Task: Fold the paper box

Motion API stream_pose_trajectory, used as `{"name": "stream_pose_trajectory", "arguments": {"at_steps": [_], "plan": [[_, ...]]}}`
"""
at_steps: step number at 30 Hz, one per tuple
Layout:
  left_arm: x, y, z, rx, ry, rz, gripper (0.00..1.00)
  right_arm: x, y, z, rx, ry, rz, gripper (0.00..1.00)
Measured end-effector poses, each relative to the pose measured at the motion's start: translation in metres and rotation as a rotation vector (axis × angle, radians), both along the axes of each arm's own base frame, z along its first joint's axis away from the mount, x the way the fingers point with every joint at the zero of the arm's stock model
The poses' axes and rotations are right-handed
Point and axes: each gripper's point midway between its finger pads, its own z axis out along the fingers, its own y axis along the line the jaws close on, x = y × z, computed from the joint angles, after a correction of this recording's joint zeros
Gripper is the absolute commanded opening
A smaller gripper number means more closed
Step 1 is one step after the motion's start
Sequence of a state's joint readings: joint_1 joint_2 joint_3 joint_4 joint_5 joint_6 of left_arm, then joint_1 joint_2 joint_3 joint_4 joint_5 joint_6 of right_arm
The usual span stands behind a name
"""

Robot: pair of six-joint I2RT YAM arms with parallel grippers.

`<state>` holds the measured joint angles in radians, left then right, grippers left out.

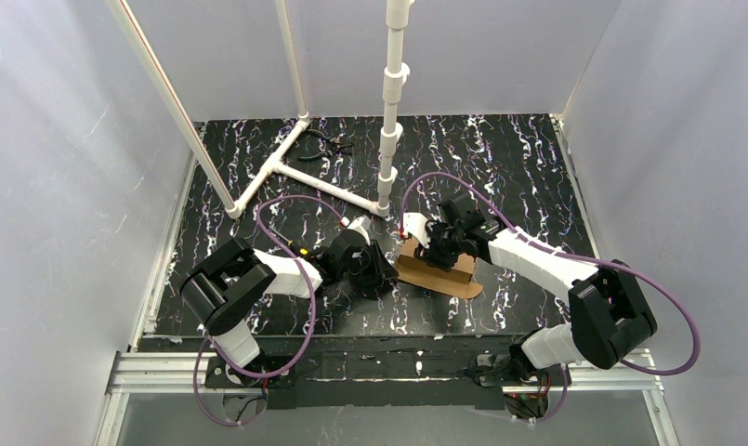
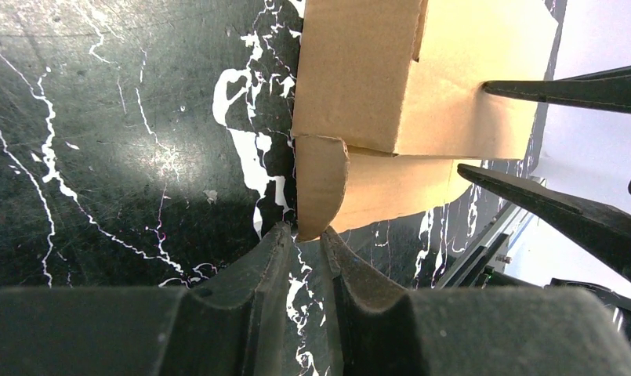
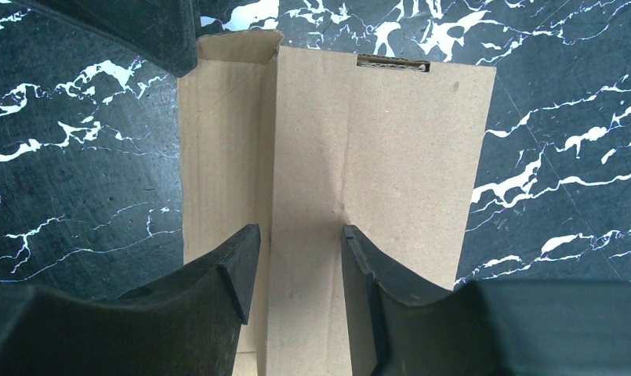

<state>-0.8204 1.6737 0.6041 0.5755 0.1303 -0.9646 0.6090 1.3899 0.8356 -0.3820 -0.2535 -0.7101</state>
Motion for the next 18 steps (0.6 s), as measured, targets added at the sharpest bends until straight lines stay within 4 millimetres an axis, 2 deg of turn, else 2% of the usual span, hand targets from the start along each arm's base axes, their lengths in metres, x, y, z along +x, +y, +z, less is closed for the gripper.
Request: {"name": "stream_pose_trajectory", "arguments": {"at_steps": [8, 18], "plan": [[0.0008, 0.0018, -0.0011, 0.015, -0.022, -0.011, 0.27, 0.0001, 0.0001, -0.0005, -0.001, 0.001, 0.0, 0.51], [0.0018, 0.0084, 0.0059, 0.024, -0.07, -0.008, 0.29, 0.0016, 0.0018, -0.0006, 0.005, -0.003, 0.002, 0.51]]}}
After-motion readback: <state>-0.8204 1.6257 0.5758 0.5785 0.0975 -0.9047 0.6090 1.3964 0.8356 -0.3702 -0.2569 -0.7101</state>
